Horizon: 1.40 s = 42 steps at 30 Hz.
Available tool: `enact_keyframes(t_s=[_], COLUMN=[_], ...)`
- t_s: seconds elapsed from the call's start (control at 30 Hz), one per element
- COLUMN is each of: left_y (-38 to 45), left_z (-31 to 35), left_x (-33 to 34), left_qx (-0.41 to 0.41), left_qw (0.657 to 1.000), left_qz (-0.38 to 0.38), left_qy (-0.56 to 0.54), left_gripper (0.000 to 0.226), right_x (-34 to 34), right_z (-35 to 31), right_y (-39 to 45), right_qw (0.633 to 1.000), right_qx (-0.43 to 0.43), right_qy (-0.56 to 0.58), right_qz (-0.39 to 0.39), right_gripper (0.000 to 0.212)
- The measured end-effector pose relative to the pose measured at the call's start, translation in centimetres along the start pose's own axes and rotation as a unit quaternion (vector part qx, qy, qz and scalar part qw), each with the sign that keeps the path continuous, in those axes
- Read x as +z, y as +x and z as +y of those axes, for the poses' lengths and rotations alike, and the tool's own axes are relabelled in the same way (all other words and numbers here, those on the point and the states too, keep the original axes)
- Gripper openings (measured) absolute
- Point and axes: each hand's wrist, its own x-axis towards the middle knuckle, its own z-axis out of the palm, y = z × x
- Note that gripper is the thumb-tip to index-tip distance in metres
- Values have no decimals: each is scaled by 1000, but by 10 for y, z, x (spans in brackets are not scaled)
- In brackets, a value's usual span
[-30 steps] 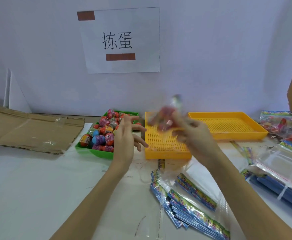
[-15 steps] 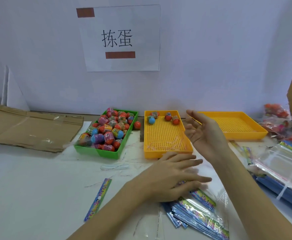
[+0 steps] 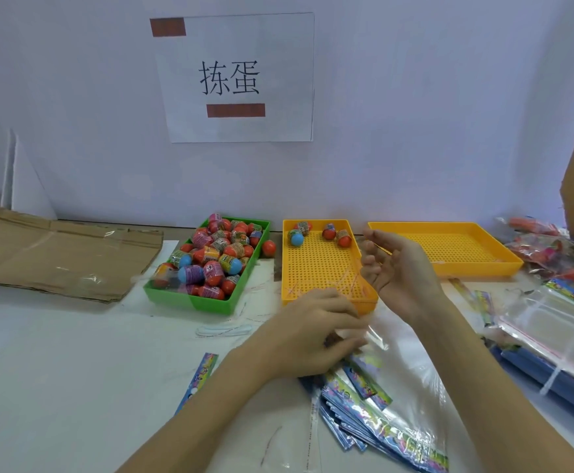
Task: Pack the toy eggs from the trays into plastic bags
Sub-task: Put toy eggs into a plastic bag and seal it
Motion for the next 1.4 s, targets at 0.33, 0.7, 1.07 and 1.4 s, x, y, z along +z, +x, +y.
enact_keyframes(t_s=[0.33, 0.7, 1.07, 1.4], left_y=[3, 4, -6, -6], left_z=[-23, -37, -49, -53], left_x=[-27, -31, -45, -39], left_qx=[-308, -407, -370, -355], left_qw=[856, 752, 768, 776], left_qz=[273, 319, 278, 262], left_qy=[-313, -408, -443, -451], left_gripper=[17, 67, 23, 44], right_x=[-2, 0, -2, 2], right_z=[-2, 9, 7, 11], right_y=[3, -2, 0, -2], right_qw=[940, 946, 921, 947], right_qx=[-103, -135, -185, -116], right_qy=[-310, -284, -340, -297], right_qz=[-102, -80, -41, -47], right_gripper=[53, 26, 16, 11])
